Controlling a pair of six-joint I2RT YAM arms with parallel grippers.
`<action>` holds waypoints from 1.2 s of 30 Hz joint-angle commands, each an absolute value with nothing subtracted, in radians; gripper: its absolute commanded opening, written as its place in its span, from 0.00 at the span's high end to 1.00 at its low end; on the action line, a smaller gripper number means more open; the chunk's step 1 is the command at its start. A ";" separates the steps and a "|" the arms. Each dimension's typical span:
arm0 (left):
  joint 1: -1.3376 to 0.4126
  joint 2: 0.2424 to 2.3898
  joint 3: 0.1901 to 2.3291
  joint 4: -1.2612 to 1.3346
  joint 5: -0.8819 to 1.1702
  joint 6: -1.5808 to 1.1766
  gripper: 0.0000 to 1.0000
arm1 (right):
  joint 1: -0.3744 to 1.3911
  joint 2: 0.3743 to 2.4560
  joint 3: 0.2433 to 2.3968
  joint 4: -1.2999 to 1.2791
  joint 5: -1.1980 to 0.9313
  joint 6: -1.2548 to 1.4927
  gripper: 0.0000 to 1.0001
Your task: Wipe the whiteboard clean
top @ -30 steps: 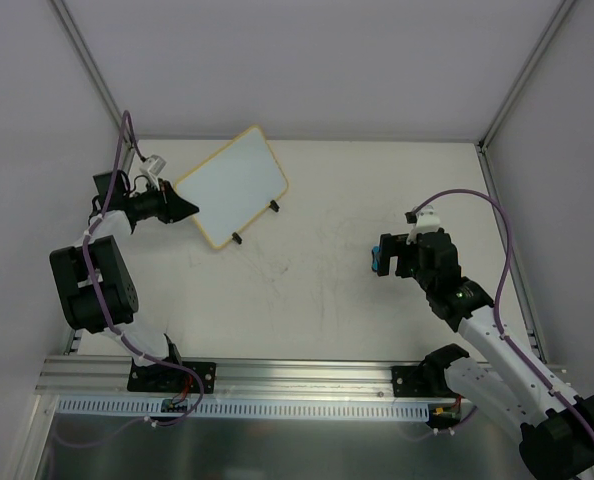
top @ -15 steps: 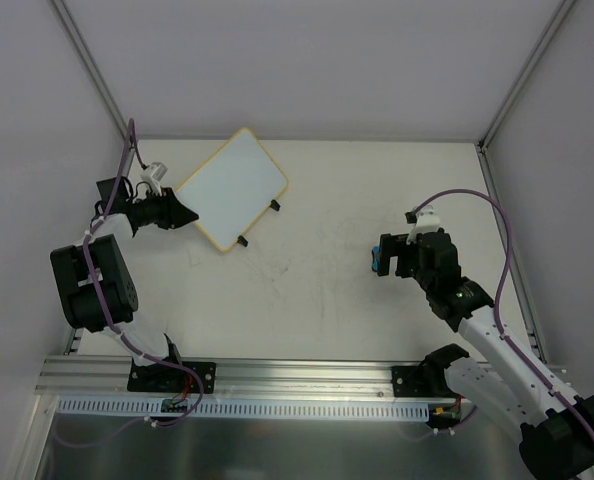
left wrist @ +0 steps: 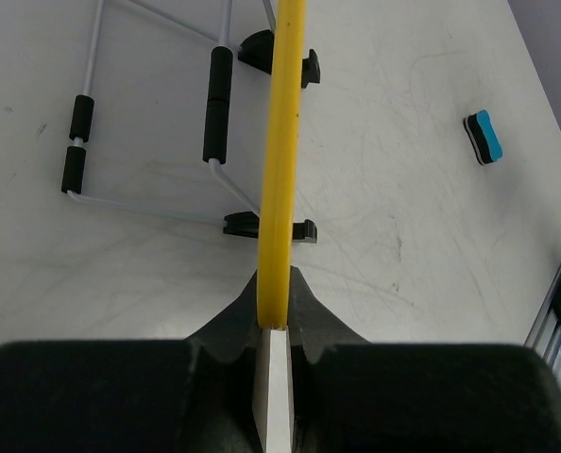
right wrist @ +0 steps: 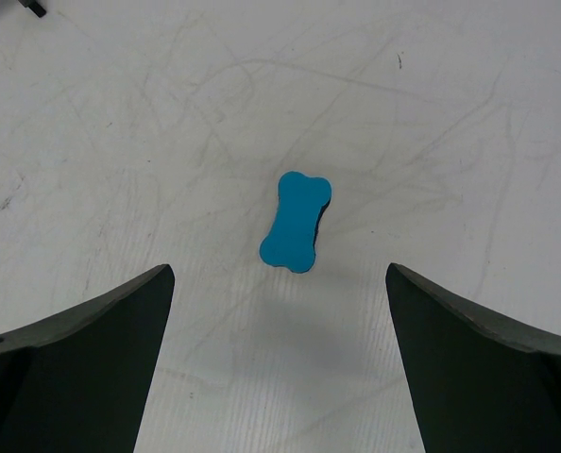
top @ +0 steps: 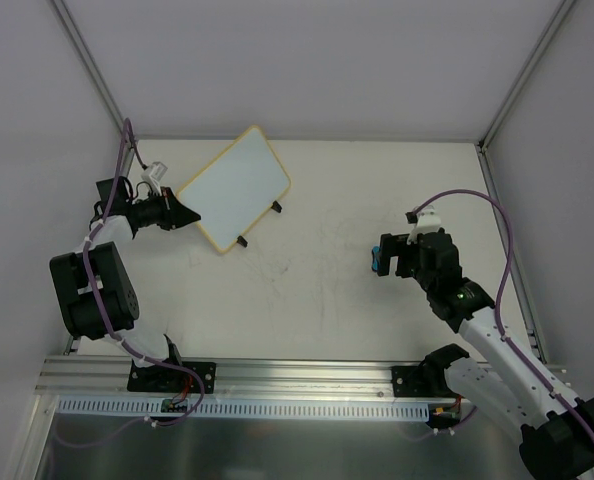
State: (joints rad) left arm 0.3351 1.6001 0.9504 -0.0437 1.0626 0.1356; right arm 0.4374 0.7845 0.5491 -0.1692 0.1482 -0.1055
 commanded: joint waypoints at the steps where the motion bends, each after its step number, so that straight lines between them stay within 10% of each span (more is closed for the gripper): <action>1: 0.345 1.566 0.942 -0.054 1.000 0.186 1.00 | 0.437 0.762 0.549 -0.138 0.141 -0.097 0.01; 14: 0.365 1.559 0.977 -0.175 0.943 0.132 1.00 | 0.436 0.742 0.541 -0.138 0.143 -0.089 0.01; 20: 0.365 1.582 0.974 -0.178 0.950 0.120 0.73 | 0.437 0.745 0.540 -0.135 0.138 -0.086 0.01; 36: 0.367 1.594 0.963 -0.178 0.907 0.124 0.43 | 0.437 0.746 0.537 -0.132 0.135 -0.086 0.01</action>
State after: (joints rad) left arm 0.3553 1.5902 0.9588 -0.1741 0.9230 0.1192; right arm 0.4374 0.7601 0.5419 -0.1688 0.1413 -0.0937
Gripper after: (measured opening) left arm 0.542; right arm 0.990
